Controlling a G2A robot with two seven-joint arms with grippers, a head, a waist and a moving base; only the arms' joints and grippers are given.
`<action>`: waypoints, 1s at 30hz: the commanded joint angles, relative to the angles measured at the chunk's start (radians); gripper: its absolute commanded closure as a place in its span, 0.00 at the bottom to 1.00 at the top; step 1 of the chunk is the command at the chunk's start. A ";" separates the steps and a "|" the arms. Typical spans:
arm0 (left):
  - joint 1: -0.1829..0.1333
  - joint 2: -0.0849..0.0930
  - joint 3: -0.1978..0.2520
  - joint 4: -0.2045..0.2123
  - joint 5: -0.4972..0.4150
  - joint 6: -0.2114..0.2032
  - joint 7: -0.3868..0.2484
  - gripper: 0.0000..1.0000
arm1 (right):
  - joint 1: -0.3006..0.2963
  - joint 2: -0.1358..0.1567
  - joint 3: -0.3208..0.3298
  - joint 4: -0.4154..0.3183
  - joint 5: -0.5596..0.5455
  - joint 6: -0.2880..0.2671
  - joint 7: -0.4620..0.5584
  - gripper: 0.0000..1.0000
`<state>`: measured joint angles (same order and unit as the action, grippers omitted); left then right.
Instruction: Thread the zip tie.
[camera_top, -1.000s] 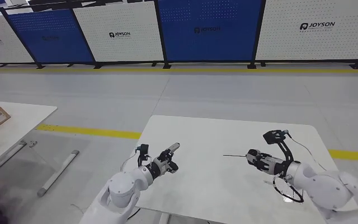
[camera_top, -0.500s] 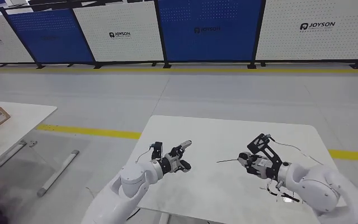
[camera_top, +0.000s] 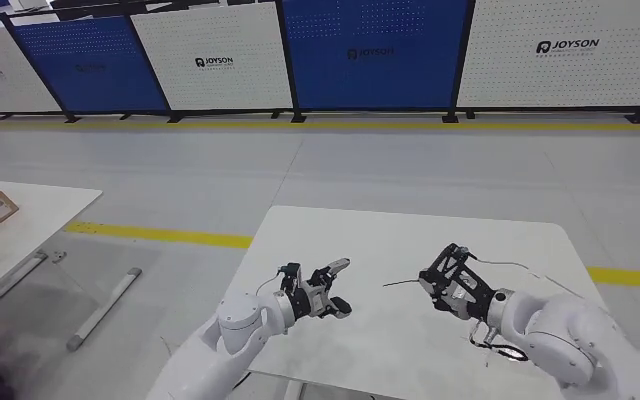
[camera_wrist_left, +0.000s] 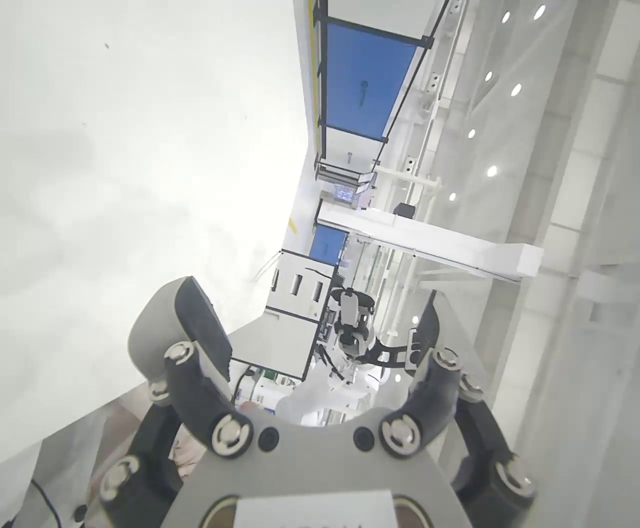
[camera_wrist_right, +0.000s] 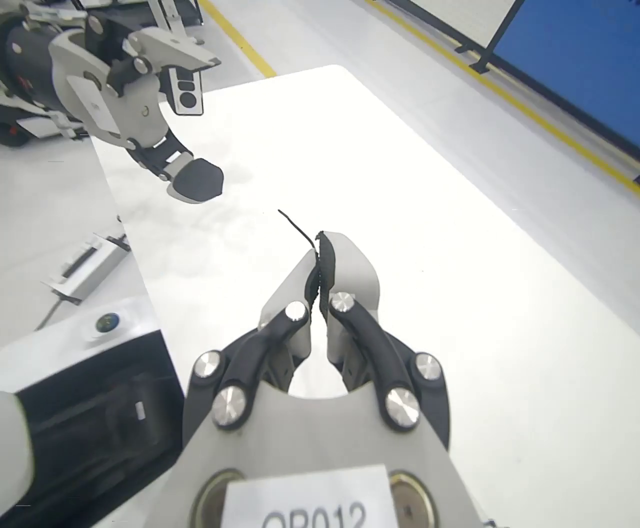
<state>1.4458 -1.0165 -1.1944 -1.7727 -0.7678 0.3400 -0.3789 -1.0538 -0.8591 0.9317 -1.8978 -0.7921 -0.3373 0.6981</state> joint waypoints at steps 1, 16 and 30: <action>-0.017 0.012 0.036 0.000 -0.051 0.000 0.007 0.00 | 0.008 -0.002 -0.021 -0.027 -0.066 -0.003 0.016 1.00; -0.168 0.071 0.220 0.070 -0.313 0.000 0.116 0.00 | 0.028 -0.004 -0.068 -0.061 -0.128 -0.003 0.017 1.00; -0.196 0.063 0.266 0.058 -0.400 0.000 0.177 0.00 | 0.048 0.002 -0.147 -0.105 -0.349 -0.003 -0.059 1.00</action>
<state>1.2551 -0.9535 -0.9345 -1.7126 -1.1608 0.3401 -0.2204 -1.0062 -0.8569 0.7849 -2.0031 -1.1407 -0.3400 0.6376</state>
